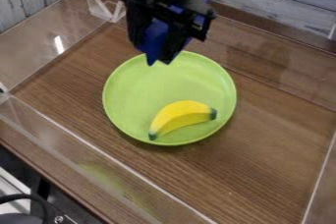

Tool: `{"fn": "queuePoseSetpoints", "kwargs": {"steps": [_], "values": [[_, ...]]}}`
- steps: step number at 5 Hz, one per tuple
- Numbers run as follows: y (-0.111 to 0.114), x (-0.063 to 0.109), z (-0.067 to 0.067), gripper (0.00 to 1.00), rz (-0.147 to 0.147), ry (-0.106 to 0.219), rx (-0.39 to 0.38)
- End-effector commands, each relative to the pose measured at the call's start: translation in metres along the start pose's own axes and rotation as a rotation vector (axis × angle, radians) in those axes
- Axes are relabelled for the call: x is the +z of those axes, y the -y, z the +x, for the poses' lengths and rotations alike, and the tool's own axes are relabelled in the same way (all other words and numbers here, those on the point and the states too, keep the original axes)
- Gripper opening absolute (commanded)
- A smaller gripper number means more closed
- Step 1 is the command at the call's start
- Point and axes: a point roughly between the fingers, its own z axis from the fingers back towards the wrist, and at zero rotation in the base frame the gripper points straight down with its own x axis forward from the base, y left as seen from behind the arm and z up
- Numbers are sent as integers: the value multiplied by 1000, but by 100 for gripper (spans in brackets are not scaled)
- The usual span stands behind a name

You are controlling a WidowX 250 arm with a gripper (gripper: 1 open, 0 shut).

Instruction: Put the blue object in the green plate

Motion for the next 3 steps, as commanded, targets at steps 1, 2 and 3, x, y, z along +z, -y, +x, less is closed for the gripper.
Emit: {"fn": "queuePoseSetpoints", "kwargs": {"steps": [1,2,3], "values": [[-1,-6,-2,0,9,45,26],[4,-22,-5,0,14,44,46],[7,-34,-7,0,14,55,43]]}}
